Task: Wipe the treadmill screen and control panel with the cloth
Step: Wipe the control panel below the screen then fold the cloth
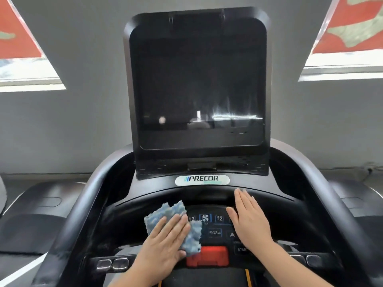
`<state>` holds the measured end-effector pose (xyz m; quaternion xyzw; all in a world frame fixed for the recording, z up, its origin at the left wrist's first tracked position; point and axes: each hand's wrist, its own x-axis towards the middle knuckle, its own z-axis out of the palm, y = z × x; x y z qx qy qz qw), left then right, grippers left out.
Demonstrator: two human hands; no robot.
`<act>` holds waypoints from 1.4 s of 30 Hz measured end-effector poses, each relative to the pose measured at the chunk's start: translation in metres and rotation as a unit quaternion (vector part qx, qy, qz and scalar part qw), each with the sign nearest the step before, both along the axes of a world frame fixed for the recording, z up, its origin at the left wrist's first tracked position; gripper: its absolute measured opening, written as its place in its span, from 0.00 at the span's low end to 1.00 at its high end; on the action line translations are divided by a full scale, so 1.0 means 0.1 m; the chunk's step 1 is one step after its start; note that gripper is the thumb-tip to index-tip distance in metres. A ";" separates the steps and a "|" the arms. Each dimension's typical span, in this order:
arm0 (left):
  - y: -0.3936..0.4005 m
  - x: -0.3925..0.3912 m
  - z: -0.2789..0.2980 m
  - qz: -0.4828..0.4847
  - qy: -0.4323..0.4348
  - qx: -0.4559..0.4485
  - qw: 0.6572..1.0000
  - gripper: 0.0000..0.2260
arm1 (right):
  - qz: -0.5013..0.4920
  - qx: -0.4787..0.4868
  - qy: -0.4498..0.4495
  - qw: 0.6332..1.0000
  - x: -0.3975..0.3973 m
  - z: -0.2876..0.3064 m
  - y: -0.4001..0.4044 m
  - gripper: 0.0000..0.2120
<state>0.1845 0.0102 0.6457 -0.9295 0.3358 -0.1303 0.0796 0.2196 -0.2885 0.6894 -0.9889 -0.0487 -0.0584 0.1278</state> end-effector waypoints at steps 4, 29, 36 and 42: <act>0.15 0.06 0.00 -0.071 -0.044 0.029 0.996 0.29 | 0.006 0.160 0.071 0.985 -0.05 0.10 -0.15 0.45; -1.18 0.06 0.38 -0.157 0.012 0.040 0.987 0.26 | -0.030 0.088 -0.013 0.996 -0.30 -0.12 -0.06 0.34; -0.52 0.62 0.65 -0.018 0.056 0.039 0.997 0.30 | -0.050 -0.031 -0.053 0.997 -0.23 -0.15 0.14 0.31; -0.51 0.86 0.60 -0.009 0.093 0.051 0.994 0.33 | -0.013 -0.054 -0.085 0.995 -0.74 -0.52 0.16 0.30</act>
